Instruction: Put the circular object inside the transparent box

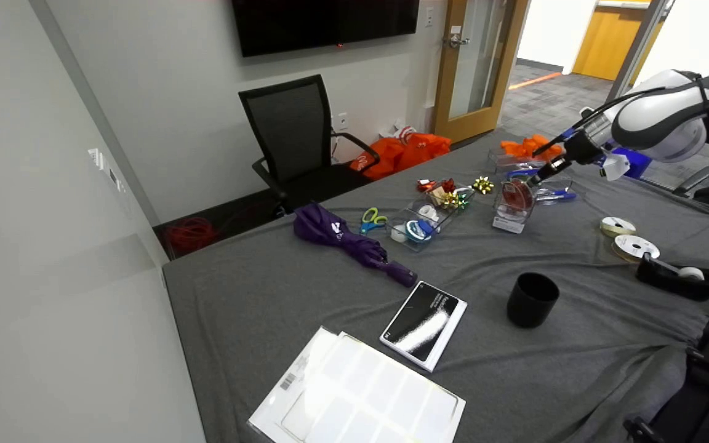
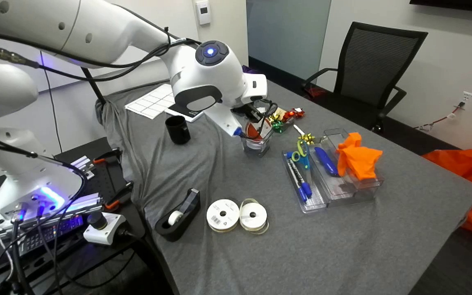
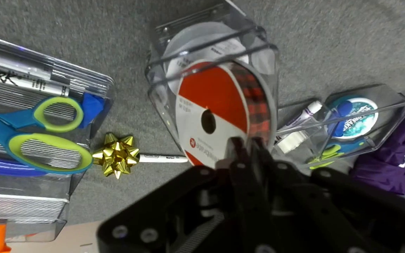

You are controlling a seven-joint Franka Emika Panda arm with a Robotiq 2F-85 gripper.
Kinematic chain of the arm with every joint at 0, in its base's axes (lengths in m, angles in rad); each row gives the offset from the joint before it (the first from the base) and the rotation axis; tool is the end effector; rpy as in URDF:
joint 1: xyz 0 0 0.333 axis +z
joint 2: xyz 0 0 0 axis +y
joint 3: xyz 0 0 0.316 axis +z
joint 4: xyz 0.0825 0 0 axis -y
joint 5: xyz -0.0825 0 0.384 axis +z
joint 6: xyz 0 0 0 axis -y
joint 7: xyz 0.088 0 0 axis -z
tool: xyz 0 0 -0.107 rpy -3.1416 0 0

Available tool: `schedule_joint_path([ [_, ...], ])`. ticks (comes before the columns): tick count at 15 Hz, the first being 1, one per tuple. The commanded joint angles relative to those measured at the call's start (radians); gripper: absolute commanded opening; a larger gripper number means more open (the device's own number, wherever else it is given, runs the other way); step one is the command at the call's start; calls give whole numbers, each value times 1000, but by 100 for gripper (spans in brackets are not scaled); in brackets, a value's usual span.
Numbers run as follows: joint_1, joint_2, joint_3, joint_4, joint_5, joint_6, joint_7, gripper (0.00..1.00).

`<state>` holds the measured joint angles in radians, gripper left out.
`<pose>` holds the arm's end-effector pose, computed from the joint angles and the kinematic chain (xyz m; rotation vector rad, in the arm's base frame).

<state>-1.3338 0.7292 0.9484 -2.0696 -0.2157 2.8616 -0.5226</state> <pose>0.5669 -0.2535 0.2502 -2.8013 -0.1376 -0.7891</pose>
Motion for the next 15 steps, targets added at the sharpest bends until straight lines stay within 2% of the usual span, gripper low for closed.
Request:
schedule_joint_path([
  [1, 9, -46, -27, -16, 48, -25, -47, 41],
  [5, -59, -107, -3, -95, 47, -15, -110, 69],
  [9, -85, -236, -35, -182, 42, -8, -142, 97],
  [13, -44, -379, -120, -255, 44, -4, -138, 100],
  [15, 0, -439, -190, -285, 36, -4, -140, 100],
])
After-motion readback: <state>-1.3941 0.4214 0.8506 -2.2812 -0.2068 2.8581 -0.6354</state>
